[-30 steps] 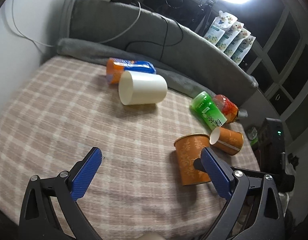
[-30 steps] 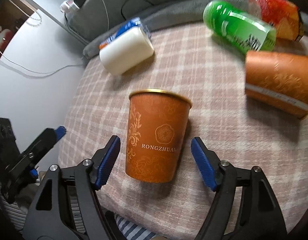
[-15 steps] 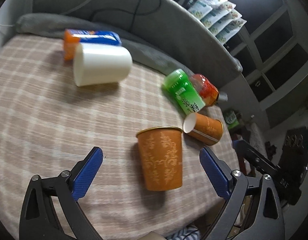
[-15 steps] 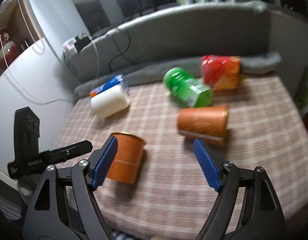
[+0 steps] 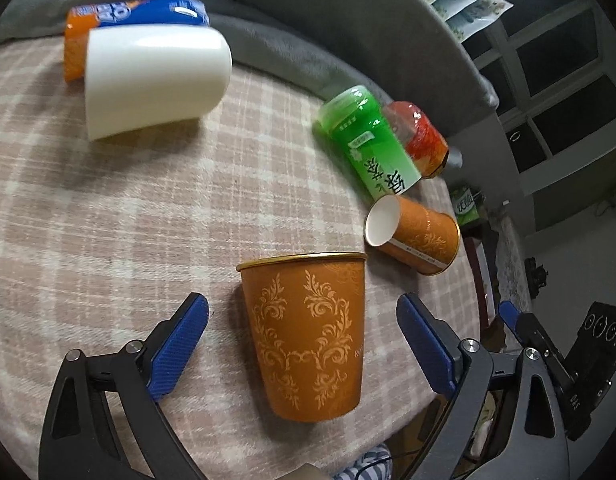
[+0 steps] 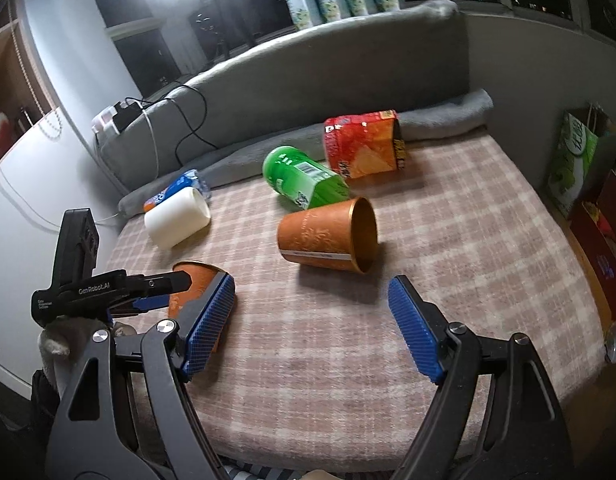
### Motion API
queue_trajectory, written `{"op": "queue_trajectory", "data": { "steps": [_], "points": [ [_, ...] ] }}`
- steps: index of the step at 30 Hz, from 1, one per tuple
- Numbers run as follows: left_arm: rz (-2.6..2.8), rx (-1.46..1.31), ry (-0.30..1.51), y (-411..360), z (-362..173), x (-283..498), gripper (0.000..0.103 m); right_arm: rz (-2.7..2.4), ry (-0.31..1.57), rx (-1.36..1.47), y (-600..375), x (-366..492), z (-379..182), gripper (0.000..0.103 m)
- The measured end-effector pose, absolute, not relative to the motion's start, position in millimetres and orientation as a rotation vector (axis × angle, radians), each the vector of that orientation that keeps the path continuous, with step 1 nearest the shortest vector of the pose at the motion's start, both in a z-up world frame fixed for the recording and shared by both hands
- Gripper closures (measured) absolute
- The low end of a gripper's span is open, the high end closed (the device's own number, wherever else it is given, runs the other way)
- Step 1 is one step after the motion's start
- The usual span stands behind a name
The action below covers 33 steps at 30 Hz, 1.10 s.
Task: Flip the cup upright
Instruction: 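Close the left gripper on the orange cup while the right gripper opens and releases it, then rotate the orange cup in the left gripper so its rim faces up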
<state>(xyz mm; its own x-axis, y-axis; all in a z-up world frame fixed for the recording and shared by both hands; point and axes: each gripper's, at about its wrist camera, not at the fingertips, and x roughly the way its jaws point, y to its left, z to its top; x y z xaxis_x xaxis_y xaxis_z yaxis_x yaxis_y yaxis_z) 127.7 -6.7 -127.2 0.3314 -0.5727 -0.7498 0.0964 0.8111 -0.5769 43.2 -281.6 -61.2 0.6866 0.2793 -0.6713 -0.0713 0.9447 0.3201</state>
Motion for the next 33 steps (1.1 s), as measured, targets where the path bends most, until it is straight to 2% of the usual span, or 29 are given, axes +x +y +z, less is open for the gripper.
{"op": "queue_trajectory", "data": {
  "steps": [4, 10, 11, 12, 18, 33],
  "points": [
    [-0.462, -0.468, 1.177, -11.1, -130.3, 132.6, 0.011, 0.19, 0.797, 0.289, -285.7, 43.4, -65.3, 0.021],
    [-0.466, -0.455, 1.199, -15.3, -135.3, 138.4, 0.023, 0.182, 0.8, 0.292, -287.5, 44.0, -69.0, 0.021],
    [-0.467, -0.452, 1.202, -16.2, -136.4, 139.4, 0.029, 0.181, 0.801, 0.29, -287.6, 44.4, -69.5, 0.021],
    [-0.469, -0.448, 1.207, -16.6, -137.4, 139.7, 0.031, 0.178, 0.801, 0.287, -287.6, 44.6, -69.8, 0.021],
    [-0.468, -0.435, 1.196, -19.0, -136.0, 138.5, 0.035, 0.168, 0.795, 0.282, -288.4, 43.9, -69.0, 0.021],
    [-0.433, -0.306, 1.039, -27.5, -105.0, 117.0, 0.035, 0.166, 0.801, 0.28, -286.6, 42.7, -72.2, 0.021]
  ]
}}
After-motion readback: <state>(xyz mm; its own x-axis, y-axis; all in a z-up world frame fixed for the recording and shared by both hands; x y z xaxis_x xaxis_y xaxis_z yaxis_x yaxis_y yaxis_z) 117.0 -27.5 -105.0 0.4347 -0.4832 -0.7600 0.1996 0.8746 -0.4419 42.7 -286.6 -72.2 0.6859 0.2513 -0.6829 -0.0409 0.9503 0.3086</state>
